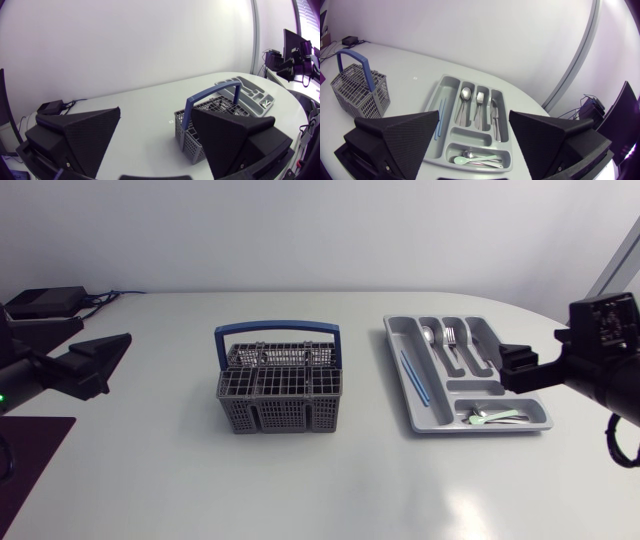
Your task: Unload the cutlery basket into the drawer organizer.
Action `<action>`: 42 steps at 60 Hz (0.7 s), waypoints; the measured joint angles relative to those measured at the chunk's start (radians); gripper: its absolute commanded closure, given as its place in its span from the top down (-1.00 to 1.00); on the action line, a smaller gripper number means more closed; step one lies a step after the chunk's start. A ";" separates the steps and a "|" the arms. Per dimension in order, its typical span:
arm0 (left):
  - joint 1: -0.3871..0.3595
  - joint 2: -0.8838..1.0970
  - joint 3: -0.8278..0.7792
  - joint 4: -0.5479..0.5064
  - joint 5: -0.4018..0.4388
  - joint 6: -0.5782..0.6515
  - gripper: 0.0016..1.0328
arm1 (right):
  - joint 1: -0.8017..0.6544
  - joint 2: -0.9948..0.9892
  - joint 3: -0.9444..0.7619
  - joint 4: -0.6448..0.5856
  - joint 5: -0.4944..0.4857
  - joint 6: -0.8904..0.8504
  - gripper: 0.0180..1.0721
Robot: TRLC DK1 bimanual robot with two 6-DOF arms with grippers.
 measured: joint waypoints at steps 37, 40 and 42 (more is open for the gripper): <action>0.037 -0.372 -0.244 0.047 -0.009 -0.127 0.90 | -0.150 -0.272 -0.206 0.036 -0.116 -0.019 0.92; 0.035 -0.388 -0.259 0.048 -0.024 -0.130 0.90 | -0.150 -0.301 -0.224 0.043 -0.116 -0.018 0.92; 0.032 -0.397 -0.270 0.053 -0.037 -0.131 0.90 | -0.150 -0.318 -0.234 0.048 -0.116 -0.018 0.92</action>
